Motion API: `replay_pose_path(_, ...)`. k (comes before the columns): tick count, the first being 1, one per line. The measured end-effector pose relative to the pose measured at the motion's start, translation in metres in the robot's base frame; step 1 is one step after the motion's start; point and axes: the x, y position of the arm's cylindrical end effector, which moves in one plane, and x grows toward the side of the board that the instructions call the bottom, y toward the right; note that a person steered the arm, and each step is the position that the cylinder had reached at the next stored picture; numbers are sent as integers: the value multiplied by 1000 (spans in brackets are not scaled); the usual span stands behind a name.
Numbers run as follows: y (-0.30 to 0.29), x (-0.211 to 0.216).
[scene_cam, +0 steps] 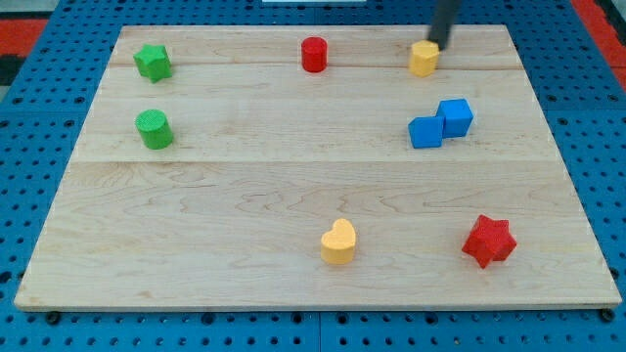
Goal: Push the yellow hexagon towards the blue triangle
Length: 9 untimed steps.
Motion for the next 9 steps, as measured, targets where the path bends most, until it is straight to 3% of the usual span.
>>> replay_pose_path(1,-100,37)
replay_pose_path(2,-84,41)
replay_pose_path(3,-46,8)
replay_pose_path(4,5,20)
replay_pose_path(6,-24,58)
replay_pose_path(9,-3,100)
